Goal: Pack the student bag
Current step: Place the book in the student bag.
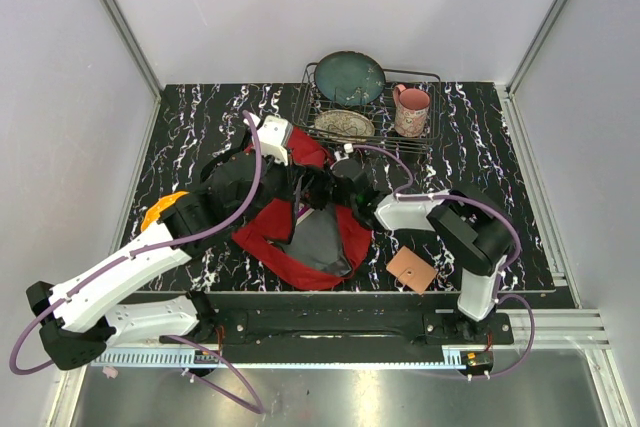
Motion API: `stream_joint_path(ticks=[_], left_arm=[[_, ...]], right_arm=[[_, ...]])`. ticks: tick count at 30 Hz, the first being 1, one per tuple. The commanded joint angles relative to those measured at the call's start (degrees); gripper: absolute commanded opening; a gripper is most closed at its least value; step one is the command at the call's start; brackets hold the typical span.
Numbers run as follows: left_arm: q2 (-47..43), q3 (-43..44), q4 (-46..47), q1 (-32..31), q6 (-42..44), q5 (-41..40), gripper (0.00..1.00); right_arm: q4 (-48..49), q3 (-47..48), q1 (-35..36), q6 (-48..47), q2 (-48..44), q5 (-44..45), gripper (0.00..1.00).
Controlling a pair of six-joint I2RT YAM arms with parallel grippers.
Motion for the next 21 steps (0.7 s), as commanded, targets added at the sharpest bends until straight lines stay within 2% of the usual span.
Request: stream_joint_path(ticks=[1,4,5,6,10,11,18,21], left_arm=[[-1.13,2.89,5.37,0.08,-0.68,3.01,0.0],[-0.69,2.97,5.63,0.08,-0.85,3.72,0.0],[-0.6,2.89,5.63,0.08,-0.85,3.63,0.0],[-0.6,2.97,5.46,-0.01,-0.94,3.46,0.0],[-1.3,2.27,5.28,0.08,-1.29,1.7,0.0],[-1.65,1.92,5.28,0.08,-1.29,1.35,0.0],[-2.62,0.87,4.49,0.08,-1.65,-0.77,0.0],[-2.71,0.51,4.4,0.08,-2.17,-1.11,0.0]], right_arm=[[0.05,5.8,1.39,-2.43,1.16,10.02,0.21],[-8.56,10.9,1.57,-3.4,4.59,7.66,0.28],[-9.71,11.17,2.09,-3.75,4.85,7.56,0.33],[-10.5,10.3,2.36,-4.97,4.42,7.73,0.44],[-14.9,6.17,3.33,-8.93,-0.23,10.11,0.7],[-15.34,5.12,3.33,-9.46,-1.28,11.5,0.74],[-18.85,-3.31,3.42,-14.73,-12.52,13.71,0.9],[-24.19,-4.55,3.42,-17.01,-17.63,16.16,0.96]])
